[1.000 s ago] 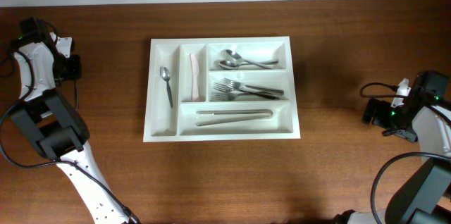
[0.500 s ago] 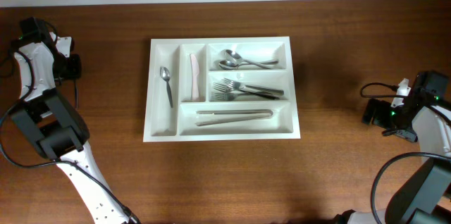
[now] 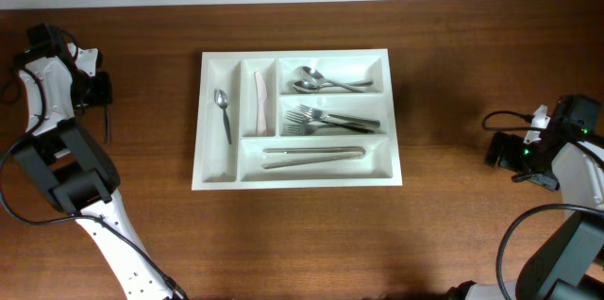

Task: Pack container
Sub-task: 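Lift the spoon and carry it right over the tray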

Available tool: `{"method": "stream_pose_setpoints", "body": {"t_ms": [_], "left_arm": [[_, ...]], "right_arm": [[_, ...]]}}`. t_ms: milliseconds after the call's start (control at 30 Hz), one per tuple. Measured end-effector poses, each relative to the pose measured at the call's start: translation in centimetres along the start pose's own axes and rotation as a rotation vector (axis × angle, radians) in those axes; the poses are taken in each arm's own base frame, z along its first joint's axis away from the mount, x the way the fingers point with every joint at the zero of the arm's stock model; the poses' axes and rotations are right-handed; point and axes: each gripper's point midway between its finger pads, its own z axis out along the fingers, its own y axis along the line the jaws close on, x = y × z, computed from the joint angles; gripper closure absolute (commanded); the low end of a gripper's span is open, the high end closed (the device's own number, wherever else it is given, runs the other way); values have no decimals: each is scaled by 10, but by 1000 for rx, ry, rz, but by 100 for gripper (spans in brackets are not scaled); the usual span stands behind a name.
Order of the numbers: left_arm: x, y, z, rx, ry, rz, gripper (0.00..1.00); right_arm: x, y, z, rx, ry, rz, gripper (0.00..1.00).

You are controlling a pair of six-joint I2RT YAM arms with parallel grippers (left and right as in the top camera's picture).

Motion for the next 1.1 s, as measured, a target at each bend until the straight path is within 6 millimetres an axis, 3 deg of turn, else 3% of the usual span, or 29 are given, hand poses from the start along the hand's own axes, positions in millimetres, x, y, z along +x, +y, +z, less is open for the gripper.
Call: {"method": "stream_pose_setpoints", "body": {"t_ms": [467,733,1100], "left_arm": [[15,-16,-6,72,67,-15,85],[1,-35,-28,102,42,14,85],[-12,-85,-72,126,41,102,85]], "right_arm": [[0,0,0,0,0,0,1],[0,0,0,0,0,0,1],[0,0,0,0,0,0,2]]}}
